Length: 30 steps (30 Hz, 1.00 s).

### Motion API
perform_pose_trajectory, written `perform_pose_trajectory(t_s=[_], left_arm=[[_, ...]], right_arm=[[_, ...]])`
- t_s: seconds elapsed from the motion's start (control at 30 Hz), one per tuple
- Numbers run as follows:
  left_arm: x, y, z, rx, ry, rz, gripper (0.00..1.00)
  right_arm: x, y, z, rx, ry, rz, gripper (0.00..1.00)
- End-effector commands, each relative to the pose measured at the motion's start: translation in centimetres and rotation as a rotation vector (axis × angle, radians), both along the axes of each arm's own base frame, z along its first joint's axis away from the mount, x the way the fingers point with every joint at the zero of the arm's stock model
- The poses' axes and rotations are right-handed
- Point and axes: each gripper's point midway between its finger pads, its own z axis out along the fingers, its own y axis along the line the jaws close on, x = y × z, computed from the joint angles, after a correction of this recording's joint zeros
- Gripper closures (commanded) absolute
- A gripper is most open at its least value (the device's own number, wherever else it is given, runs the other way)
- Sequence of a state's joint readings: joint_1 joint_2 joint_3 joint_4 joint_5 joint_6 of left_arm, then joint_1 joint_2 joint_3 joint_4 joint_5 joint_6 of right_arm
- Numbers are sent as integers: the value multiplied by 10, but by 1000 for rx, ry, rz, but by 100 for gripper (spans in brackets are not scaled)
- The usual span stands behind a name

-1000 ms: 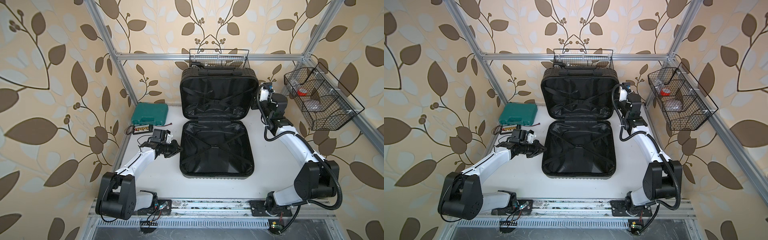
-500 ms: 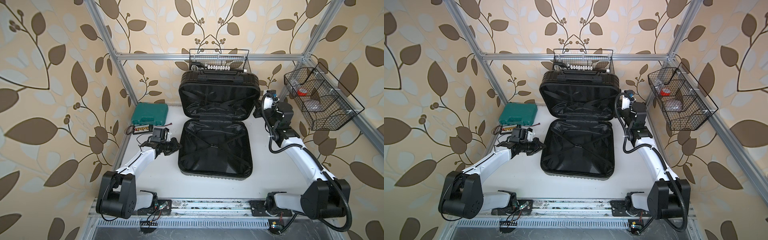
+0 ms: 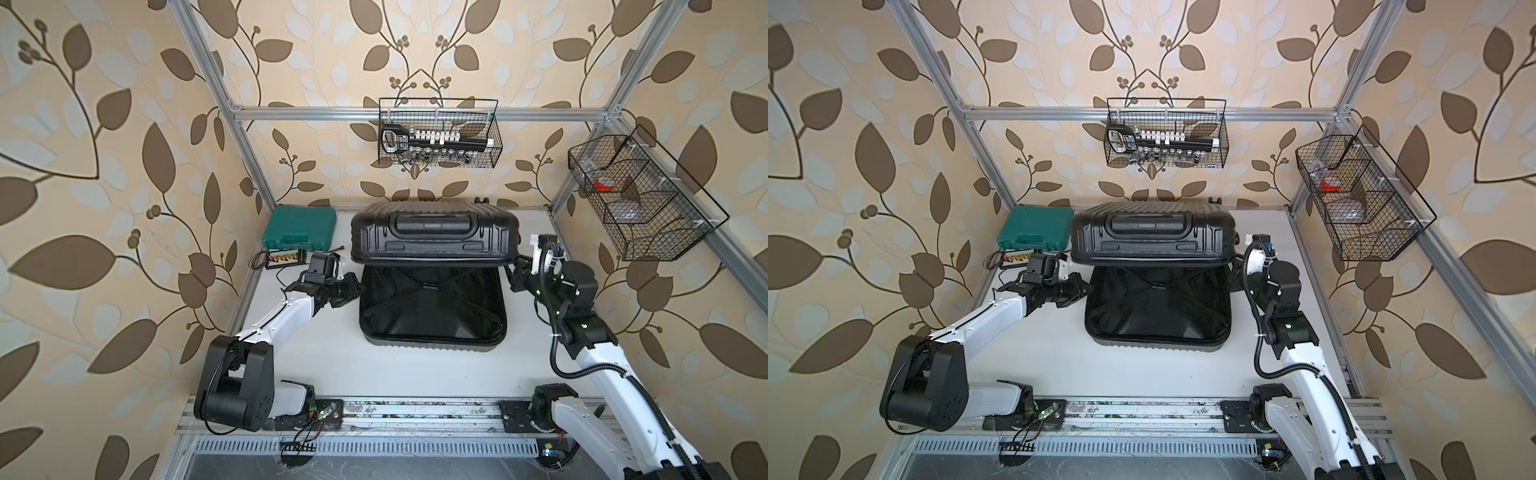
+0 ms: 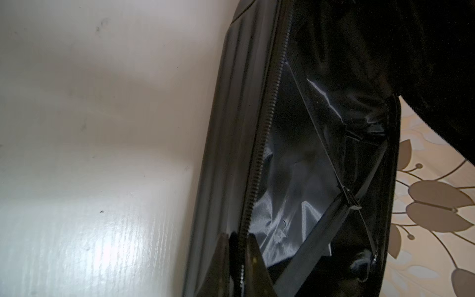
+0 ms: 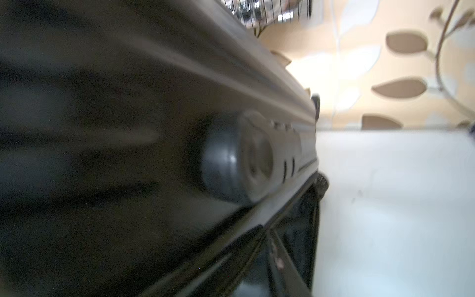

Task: Close the suitcase zippers
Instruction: Close the suitcase at the center of the board.

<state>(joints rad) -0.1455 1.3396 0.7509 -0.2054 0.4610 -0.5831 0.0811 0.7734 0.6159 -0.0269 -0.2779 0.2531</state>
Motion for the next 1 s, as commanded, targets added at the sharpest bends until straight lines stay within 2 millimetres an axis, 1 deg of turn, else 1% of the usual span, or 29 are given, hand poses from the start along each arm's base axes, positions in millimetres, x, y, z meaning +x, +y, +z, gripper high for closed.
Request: perform_pose_trajectory(t_s=[0.0, 0.1, 0.23, 0.33, 0.43, 0.47, 0.5, 0.57, 0.6, 0.67, 0.8, 0.87, 0.97], left_arm=[[25, 11, 9, 52, -51, 71, 100], [31, 18, 7, 107, -54, 75, 100], [41, 28, 9, 180, -58, 86, 100], [47, 32, 17, 219, -72, 87, 100], [49, 37, 24, 253, -73, 86, 100], [47, 39, 26, 269, -71, 87, 89], [47, 41, 32, 281, -79, 89, 87], [46, 45, 42, 304, -97, 92, 79], [44, 47, 48, 315, -106, 96, 72], [42, 50, 58, 327, -122, 108, 49], [35, 60, 81, 360, -136, 150, 25], [28, 64, 91, 377, -129, 161, 18], [14, 60, 104, 383, -125, 134, 14]], right_arm=[[-25, 3, -19, 103, 84, -6, 63], [-44, -6, -36, 115, 136, -60, 55], [-62, -20, -49, 121, 185, -143, 45], [-70, -30, -55, 126, 197, -206, 43], [-72, -39, -58, 124, 193, -259, 43], [-72, -44, -58, 124, 195, -287, 43], [-73, -50, -59, 119, 201, -323, 43], [-74, -63, -61, 116, 202, -403, 42], [-74, -68, -62, 110, 198, -431, 41], [-72, -75, -66, 104, 195, -471, 40], [-63, -80, -75, 78, 217, -505, 40], [-55, -79, -84, 48, 239, -500, 39], [-43, -80, -94, -9, 282, -498, 38]])
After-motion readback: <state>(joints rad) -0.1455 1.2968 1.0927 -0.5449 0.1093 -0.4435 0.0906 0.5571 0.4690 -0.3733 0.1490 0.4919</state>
